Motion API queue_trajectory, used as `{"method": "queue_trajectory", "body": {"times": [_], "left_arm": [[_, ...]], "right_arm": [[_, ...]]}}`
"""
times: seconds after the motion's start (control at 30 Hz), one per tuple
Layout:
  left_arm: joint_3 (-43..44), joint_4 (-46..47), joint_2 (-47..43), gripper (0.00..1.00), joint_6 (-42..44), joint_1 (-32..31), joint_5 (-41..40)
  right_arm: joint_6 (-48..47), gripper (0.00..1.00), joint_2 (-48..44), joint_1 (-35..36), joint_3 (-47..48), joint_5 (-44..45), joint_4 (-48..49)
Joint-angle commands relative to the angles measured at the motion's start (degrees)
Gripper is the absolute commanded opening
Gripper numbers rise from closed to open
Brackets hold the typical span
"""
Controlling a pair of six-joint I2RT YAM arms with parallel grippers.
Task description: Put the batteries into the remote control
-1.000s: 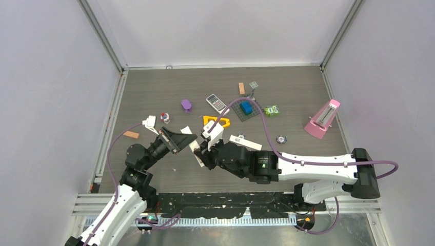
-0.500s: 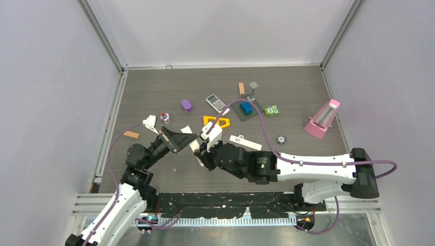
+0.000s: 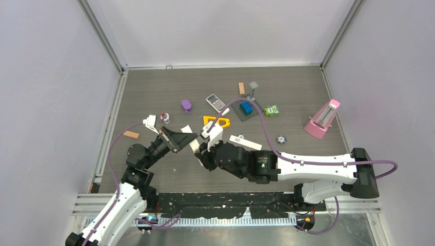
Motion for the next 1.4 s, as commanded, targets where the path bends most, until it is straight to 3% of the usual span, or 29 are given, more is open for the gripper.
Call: {"method": "queue_trajectory", "body": {"times": [0.0,0.4,0.5,0.57,0.67,0.9,1.2,1.37], "left_arm": [[0.47,3.95,-0.97,0.0,1.66,0.12,0.19],[0.3,3.2,-0.49,0.0,3.43,0.16,0.28],[0.25,3.32,-0.57,0.0,3.95,0.11,0.33],[0.23,3.52,-0.67,0.0,4.3,0.16,0.36],[0.21,4.15,-0.65,0.0,4.71,0.16,0.3],[0.1,5.68,-0.43,0.0,4.96,0.11,0.28],[-0.14,6.1,-0.91,0.0,4.65,0.16,-0.08],[-0.63,6.63,-0.93,0.0,4.6,0.09,-0.01]], "right_arm": [[2.62,0.28,-1.9,-0.2,3.78,0.26,-0.88],[9.9,0.64,-6.91,-5.28,3.8,-8.56,-1.81],[18.29,0.79,-6.6,-9.16,4.18,-11.32,-4.92],[24.09,0.83,-5.51,-12.07,4.07,-15.54,-7.6],[30.1,0.85,-3.83,-14.74,2.61,-22.87,-8.27],[34.68,0.88,-2.03,-15.77,0.16,-29.9,-4.37],[40.5,0.85,-1.39,-17.77,-5.62,-34.46,1.5],[41.5,0.89,-1.46,-18.26,-6.98,-36.54,5.27]]}}
